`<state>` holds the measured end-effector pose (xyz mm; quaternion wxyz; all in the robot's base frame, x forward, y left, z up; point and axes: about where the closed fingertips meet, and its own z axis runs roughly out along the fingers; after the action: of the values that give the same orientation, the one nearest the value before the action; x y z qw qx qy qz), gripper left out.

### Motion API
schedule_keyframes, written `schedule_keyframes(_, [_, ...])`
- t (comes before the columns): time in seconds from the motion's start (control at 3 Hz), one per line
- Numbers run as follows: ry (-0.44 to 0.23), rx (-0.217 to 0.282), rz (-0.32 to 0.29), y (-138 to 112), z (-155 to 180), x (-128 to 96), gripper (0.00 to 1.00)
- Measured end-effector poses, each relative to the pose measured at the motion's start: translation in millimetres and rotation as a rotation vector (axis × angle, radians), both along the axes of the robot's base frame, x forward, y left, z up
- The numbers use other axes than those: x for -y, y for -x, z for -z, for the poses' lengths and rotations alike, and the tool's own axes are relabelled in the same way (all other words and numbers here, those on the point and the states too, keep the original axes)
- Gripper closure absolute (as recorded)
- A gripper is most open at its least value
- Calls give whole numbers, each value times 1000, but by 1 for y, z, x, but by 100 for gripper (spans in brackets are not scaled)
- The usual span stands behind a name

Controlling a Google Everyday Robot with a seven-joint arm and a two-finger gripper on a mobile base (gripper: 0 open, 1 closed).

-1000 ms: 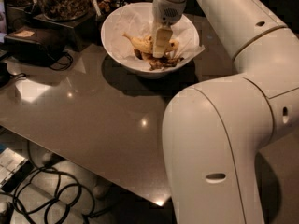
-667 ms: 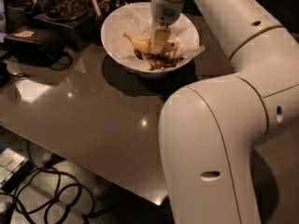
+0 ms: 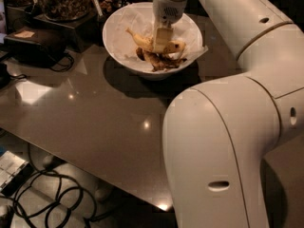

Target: Pick banana from white bowl

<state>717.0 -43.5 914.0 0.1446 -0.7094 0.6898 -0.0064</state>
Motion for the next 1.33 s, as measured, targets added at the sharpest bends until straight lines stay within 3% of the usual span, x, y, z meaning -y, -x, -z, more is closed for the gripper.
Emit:
schedule_keyframes(0.33, [0,1,0,0,0,0,100])
schedule_keyframes(0.67, [-14,60,-45,8,-37,-9,100])
schedule_keyframes(1.33, [-8,83,-52,5,-39,-11,100])
